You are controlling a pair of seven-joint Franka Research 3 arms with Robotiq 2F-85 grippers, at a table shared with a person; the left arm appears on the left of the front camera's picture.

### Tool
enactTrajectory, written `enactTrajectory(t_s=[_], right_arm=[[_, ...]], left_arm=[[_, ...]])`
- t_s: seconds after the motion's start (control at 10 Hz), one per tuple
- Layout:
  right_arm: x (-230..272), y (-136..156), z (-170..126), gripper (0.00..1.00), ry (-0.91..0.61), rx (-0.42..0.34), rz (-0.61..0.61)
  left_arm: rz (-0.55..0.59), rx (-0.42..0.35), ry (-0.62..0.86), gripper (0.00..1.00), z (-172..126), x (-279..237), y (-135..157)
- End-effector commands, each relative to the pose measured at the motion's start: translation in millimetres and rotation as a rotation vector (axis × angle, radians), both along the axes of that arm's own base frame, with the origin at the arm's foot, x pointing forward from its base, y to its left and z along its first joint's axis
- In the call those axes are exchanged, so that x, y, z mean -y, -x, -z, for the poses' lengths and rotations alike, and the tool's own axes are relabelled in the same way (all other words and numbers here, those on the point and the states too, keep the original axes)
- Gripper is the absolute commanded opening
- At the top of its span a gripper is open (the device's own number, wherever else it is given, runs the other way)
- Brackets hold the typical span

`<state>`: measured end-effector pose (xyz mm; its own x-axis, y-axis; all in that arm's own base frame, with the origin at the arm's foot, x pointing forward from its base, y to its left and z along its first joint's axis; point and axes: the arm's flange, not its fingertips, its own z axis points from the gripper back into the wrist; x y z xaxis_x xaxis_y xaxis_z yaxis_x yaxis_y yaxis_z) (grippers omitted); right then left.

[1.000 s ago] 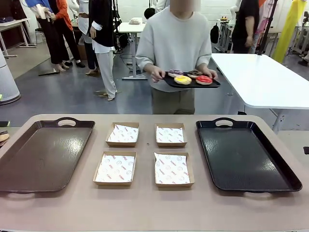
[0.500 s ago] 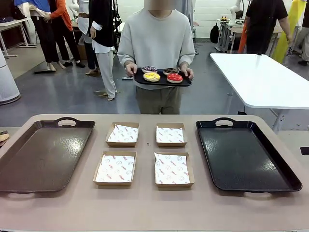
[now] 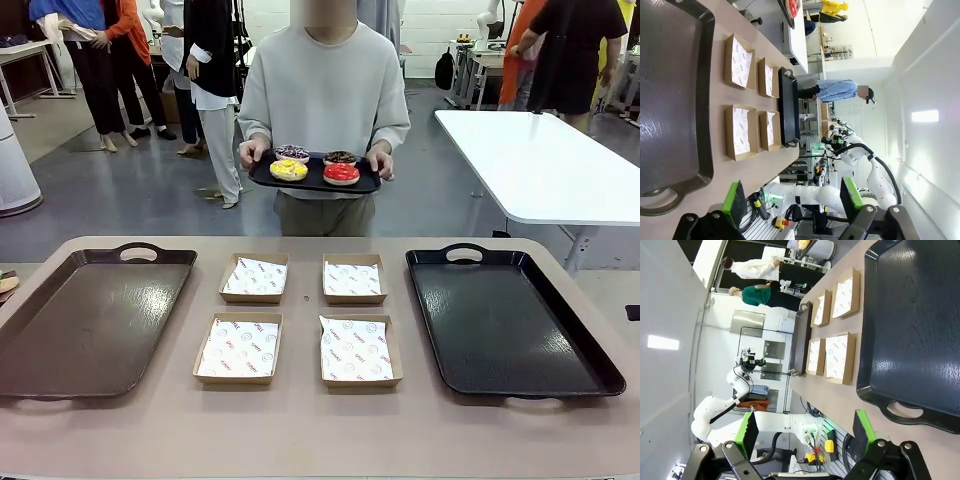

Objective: Individually package the donuts and arrange them on the tray.
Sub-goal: Pick up one Paper togo box.

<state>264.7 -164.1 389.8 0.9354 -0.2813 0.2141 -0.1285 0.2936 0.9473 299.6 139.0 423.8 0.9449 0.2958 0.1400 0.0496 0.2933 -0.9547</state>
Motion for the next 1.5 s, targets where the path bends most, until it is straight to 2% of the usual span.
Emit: enactTrajectory(t_s=[0.0,1.4], right_arm=[[0.4,0.0,0.2,1.0,-0.013,0.007,0.0],[0.4,0.0,0.2,1.0,-0.013,0.007,0.0]], left_arm=[[-0.005,0.009,0.009,1.0,-0.7,1.0,-2.1],[-0.005,0.009,0.009,1.0,-0.7,1.0,-2.1]])
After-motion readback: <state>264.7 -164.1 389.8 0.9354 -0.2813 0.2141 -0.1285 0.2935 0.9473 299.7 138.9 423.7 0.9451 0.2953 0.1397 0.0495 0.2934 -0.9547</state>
